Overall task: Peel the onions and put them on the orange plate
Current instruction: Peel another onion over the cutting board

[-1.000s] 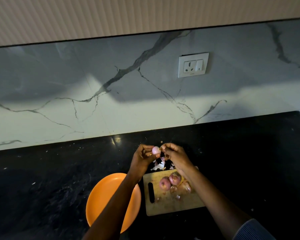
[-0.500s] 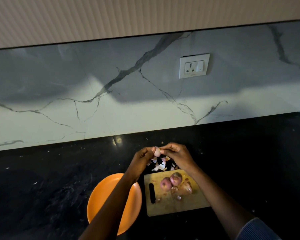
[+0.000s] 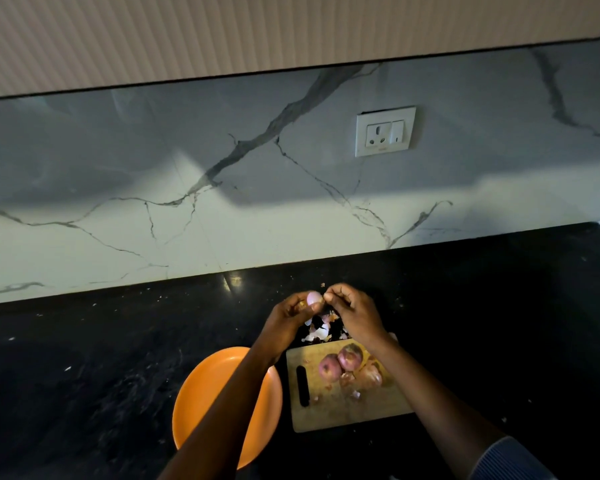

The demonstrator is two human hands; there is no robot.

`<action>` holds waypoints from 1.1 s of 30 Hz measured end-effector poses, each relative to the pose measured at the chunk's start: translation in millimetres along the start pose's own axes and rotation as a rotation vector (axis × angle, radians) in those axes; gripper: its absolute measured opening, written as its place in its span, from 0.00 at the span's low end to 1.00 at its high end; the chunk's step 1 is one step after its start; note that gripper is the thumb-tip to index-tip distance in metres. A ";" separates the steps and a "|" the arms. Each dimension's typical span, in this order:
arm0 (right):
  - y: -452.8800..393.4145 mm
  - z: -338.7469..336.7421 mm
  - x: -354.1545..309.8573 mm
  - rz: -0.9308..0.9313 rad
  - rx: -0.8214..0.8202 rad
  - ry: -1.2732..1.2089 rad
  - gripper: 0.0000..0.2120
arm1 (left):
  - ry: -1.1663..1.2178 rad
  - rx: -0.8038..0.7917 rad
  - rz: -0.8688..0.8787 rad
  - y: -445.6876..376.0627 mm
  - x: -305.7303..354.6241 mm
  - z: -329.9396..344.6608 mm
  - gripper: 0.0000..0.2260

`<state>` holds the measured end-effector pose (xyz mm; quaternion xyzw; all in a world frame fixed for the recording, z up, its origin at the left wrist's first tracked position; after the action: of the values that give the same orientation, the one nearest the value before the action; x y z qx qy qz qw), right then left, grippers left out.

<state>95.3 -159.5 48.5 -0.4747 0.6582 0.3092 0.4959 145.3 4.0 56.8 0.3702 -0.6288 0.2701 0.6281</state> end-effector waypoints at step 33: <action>-7.7 -7.3 -13.4 -0.074 -0.099 0.053 0.03 | -0.178 0.169 0.021 -10.5 -10.9 -8.1 0.19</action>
<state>100.6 -164.5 63.9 -0.5309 0.6369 0.3100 0.4652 157.9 5.8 45.1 0.4379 -0.6608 0.2948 0.5336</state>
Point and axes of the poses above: each hand's wrist, its own y-axis away from the middle knuckle, its own z-axis out of the palm, x = y × z, the point moved 2 cm from there along -y, towards the middle knuckle, and after that the axes turned 1 degree about -y, right-handed, at the moved point
